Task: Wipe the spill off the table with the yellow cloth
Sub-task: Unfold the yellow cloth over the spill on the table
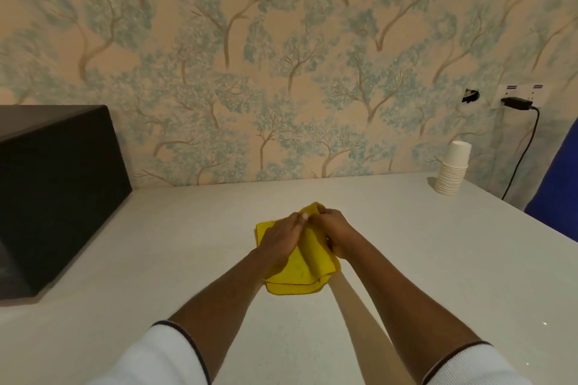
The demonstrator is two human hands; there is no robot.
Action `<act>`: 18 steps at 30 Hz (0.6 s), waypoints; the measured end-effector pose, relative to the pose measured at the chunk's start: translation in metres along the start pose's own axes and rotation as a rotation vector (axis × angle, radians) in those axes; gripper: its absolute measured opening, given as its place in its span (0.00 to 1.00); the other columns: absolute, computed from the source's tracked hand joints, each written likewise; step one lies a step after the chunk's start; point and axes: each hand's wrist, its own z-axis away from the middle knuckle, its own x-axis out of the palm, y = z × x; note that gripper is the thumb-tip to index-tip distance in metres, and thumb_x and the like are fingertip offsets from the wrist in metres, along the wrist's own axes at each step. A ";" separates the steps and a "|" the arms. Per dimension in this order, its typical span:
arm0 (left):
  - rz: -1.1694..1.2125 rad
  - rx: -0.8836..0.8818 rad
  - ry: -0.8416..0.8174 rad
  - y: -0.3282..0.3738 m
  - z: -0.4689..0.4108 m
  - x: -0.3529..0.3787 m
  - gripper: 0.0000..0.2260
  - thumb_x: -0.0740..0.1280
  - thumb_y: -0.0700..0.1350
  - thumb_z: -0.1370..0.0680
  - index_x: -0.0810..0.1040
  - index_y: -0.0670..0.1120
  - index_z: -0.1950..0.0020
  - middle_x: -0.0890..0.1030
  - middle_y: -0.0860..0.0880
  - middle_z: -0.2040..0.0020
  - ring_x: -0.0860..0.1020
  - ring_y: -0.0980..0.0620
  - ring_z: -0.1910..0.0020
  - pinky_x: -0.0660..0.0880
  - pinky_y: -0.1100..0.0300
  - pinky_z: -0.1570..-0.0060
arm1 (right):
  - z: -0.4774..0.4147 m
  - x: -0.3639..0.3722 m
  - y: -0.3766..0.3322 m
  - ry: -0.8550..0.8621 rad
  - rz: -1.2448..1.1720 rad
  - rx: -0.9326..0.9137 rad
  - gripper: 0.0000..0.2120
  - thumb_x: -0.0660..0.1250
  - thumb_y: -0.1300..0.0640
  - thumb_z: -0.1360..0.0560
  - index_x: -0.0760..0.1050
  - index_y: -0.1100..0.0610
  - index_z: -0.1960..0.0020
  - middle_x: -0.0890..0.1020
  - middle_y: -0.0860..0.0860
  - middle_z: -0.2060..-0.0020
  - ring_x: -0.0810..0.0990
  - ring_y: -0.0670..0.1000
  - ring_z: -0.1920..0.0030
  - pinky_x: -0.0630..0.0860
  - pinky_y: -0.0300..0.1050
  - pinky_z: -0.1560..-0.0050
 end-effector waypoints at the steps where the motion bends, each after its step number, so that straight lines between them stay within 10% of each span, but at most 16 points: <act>1: 0.158 -0.060 0.022 0.009 0.001 -0.004 0.26 0.48 0.65 0.22 0.74 0.50 0.39 0.80 0.45 0.40 0.77 0.44 0.42 0.72 0.44 0.39 | 0.005 0.005 -0.004 -0.015 -0.074 -0.008 0.22 0.68 0.51 0.29 0.73 0.56 0.36 0.80 0.59 0.44 0.78 0.60 0.45 0.77 0.57 0.44; 8: 0.389 -0.066 -0.002 0.031 0.013 -0.045 0.22 0.68 0.58 0.28 0.76 0.49 0.38 0.81 0.48 0.46 0.80 0.49 0.48 0.76 0.55 0.48 | 0.028 0.022 -0.026 -0.070 -0.181 -0.212 0.11 0.61 0.64 0.23 0.79 0.61 0.44 0.83 0.58 0.54 0.81 0.57 0.52 0.79 0.49 0.60; 13: 0.417 -0.063 0.067 0.041 0.029 -0.075 0.06 0.62 0.46 0.26 0.76 0.51 0.62 0.77 0.49 0.64 0.75 0.50 0.63 0.71 0.55 0.58 | 0.047 0.046 -0.043 0.007 -0.140 -0.282 0.10 0.69 0.64 0.27 0.78 0.65 0.47 0.83 0.62 0.53 0.82 0.60 0.51 0.81 0.54 0.55; 18: 0.369 -0.015 0.230 0.049 0.046 -0.111 0.11 0.58 0.36 0.26 0.79 0.46 0.59 0.80 0.44 0.60 0.78 0.45 0.59 0.73 0.56 0.59 | 0.072 0.071 -0.065 0.074 -0.057 -0.390 0.09 0.67 0.70 0.34 0.79 0.64 0.54 0.82 0.64 0.59 0.83 0.62 0.56 0.82 0.57 0.54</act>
